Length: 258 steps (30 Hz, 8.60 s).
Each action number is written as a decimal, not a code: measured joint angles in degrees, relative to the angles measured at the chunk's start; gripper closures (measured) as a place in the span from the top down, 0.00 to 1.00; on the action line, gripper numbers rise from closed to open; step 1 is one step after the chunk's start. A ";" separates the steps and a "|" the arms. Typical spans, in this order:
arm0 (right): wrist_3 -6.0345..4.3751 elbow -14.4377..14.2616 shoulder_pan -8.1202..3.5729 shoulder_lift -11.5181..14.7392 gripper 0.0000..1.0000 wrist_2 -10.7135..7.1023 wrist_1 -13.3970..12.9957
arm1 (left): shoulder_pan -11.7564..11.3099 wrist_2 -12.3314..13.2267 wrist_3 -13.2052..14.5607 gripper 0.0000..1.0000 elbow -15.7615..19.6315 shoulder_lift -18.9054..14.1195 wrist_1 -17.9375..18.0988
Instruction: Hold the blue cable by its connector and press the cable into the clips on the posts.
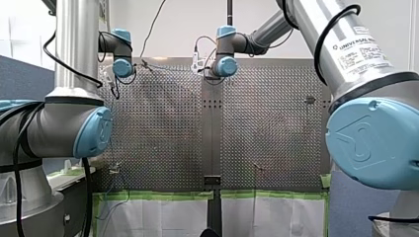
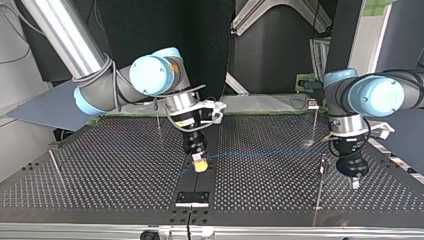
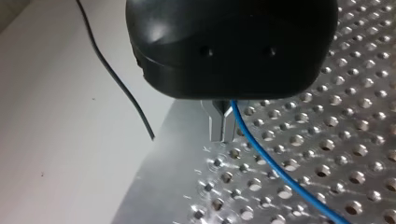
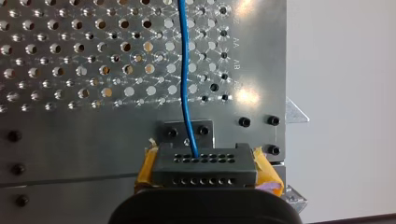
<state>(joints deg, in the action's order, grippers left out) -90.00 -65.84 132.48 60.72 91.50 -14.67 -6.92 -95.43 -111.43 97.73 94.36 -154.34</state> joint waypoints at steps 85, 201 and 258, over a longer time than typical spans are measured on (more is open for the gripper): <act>0.10 5.51 -0.16 -1.88 0.00 -0.24 4.20 | 5.07 1.65 -1.47 0.98 3.51 -14.05 -24.85; 1.45 -1.46 4.41 8.35 0.00 0.35 11.44 | 12.24 -9.48 14.37 0.98 3.58 -17.19 -30.83; 2.08 -6.56 4.70 8.94 0.00 2.39 11.03 | 15.45 2.46 -4.42 0.98 -0.23 -6.72 -41.39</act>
<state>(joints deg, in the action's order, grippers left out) -87.92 -72.40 137.18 69.67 93.89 -3.63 8.53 -92.97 -115.86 97.50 87.64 -195.73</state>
